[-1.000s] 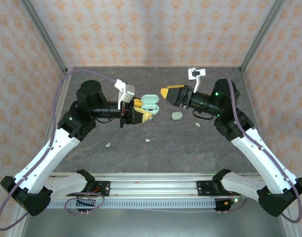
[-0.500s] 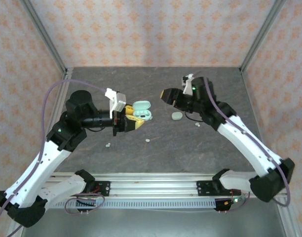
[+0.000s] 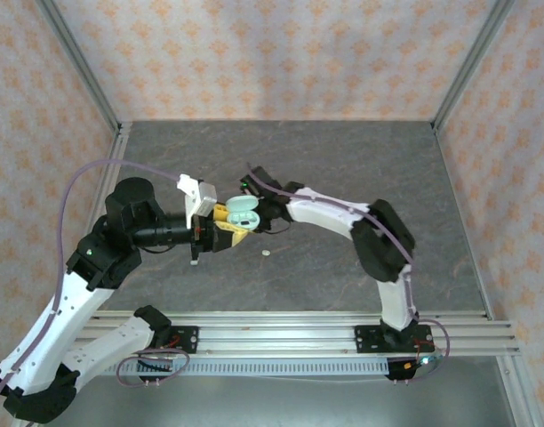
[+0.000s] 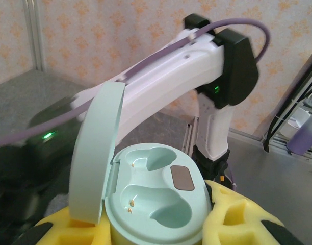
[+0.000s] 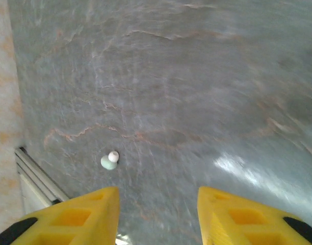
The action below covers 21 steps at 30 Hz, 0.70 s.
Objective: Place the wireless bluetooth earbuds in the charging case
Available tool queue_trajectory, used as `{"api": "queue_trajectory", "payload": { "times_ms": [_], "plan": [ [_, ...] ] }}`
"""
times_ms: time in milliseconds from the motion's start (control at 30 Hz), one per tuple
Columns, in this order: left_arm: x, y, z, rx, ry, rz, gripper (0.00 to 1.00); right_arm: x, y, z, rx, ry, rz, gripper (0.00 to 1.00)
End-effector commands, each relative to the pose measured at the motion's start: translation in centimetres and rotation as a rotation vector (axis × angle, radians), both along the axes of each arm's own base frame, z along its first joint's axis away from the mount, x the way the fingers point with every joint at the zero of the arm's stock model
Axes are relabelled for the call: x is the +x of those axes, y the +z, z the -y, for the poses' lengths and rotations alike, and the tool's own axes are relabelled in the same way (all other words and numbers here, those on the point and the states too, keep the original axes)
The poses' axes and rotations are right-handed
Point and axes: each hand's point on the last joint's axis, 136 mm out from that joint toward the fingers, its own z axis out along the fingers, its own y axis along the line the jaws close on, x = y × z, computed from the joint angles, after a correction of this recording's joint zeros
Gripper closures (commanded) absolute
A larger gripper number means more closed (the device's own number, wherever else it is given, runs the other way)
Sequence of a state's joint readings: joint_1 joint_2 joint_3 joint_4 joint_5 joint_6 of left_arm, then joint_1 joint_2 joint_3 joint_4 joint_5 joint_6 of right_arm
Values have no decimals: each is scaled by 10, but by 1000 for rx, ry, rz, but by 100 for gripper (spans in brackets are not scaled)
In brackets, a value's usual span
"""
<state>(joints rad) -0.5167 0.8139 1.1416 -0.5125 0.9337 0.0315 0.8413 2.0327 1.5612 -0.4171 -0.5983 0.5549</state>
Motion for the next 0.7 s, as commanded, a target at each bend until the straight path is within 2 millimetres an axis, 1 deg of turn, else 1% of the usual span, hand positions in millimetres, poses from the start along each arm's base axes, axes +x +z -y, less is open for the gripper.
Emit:
{"api": "queue_trajectory", "payload": {
  "times_ms": [0, 100, 200, 333, 433, 567, 667],
  "plan": [
    [-5, -1, -5, -2, 15, -6, 100, -11, 2, -27, -50, 229, 111, 57],
    [-7, 2, -8, -10, 24, 0, 100, -25, -16, -45, -116, 377, 152, 57],
    [-10, 7, -9, -23, 25, 3, 100, -34, -31, -55, -153, 461, 183, 58],
    [-9, 12, -9, -38, 26, 7, 100, -40, -41, -62, -210, 543, 280, 63],
    [-8, 16, -8, -51, 26, 14, 100, -46, -45, -64, -249, 600, 341, 65],
    [-6, 20, -7, -61, 27, 19, 100, -56, -43, -70, -303, 700, 464, 65],
    [-4, 22, -6, -62, 25, 20, 100, -57, -40, -77, -356, 747, 568, 68]
  ]
}}
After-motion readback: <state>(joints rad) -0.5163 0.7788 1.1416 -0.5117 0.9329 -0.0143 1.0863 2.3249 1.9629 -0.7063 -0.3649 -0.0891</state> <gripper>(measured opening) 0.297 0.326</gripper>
